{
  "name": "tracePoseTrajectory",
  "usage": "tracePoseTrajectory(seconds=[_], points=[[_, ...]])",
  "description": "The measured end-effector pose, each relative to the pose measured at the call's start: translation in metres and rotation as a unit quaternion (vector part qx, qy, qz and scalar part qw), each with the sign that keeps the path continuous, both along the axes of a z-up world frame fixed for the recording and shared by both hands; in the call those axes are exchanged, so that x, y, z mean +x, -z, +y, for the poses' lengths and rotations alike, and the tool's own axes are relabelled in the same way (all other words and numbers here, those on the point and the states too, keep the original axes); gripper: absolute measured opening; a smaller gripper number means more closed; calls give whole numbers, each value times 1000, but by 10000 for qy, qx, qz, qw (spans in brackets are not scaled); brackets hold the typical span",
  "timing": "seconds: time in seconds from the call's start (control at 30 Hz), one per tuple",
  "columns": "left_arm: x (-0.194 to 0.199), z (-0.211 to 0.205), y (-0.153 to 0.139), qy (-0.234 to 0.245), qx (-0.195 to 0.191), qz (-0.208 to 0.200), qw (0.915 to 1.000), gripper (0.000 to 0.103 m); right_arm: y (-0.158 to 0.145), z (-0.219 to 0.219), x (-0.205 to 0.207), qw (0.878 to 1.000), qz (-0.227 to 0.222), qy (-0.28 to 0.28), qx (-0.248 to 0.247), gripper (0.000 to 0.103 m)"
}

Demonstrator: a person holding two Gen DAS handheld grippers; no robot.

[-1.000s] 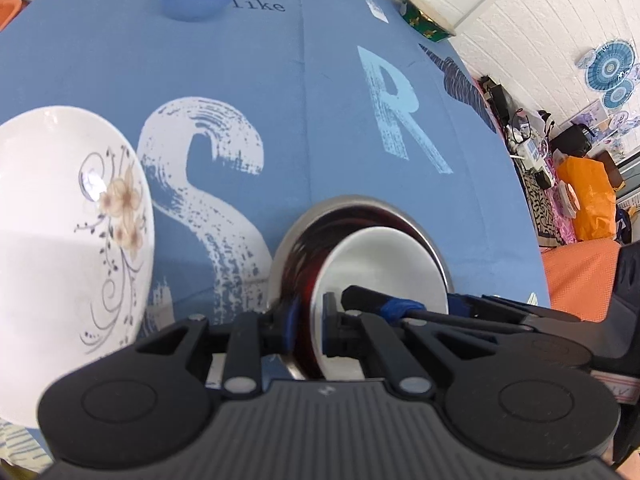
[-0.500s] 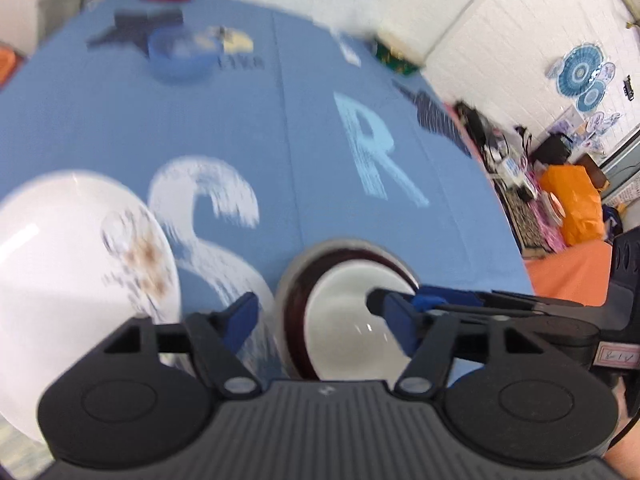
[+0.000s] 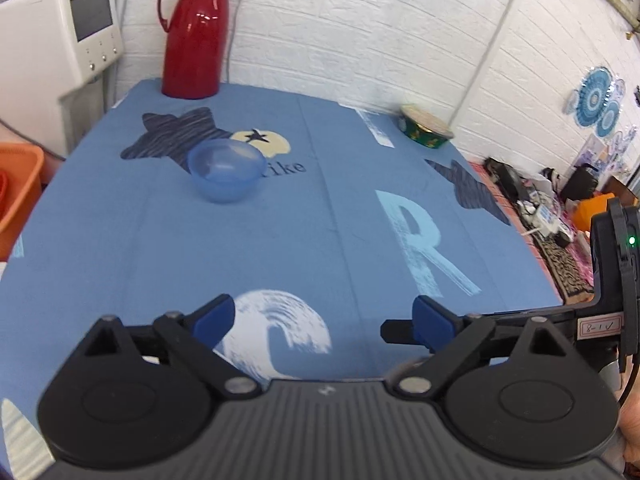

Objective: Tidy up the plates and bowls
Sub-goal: 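Move both tools to the translucent blue bowl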

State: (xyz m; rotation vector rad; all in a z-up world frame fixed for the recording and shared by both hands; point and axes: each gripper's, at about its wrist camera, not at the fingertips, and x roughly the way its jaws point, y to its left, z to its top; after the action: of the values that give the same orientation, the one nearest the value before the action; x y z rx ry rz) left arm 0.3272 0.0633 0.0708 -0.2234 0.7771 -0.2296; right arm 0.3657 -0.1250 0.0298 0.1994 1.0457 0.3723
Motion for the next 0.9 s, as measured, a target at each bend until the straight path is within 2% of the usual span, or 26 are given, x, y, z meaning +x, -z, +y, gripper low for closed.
tracePoseTrajectory(seconds=[0.3, 0.5, 0.67, 0.77, 0.9], points=[[75, 54, 19, -387, -64, 460, 9982, 94, 23, 33, 67, 9993, 323, -152, 76, 46], [123, 116, 34, -965, -546, 730, 9911, 94, 25, 48, 106, 9990, 301, -93, 314, 46], [169, 138, 47, -1191, -926, 1014, 9834, 94, 13, 72, 145, 9983, 45, -26, 589, 46], [196, 137, 54, -1212, -908, 1043, 9829, 94, 8, 96, 167, 9991, -230, -147, 323, 47], [220, 130, 69, -1459, -408, 1073, 9826, 94, 13, 127, 185, 9944, -697, -566, -560, 48]])
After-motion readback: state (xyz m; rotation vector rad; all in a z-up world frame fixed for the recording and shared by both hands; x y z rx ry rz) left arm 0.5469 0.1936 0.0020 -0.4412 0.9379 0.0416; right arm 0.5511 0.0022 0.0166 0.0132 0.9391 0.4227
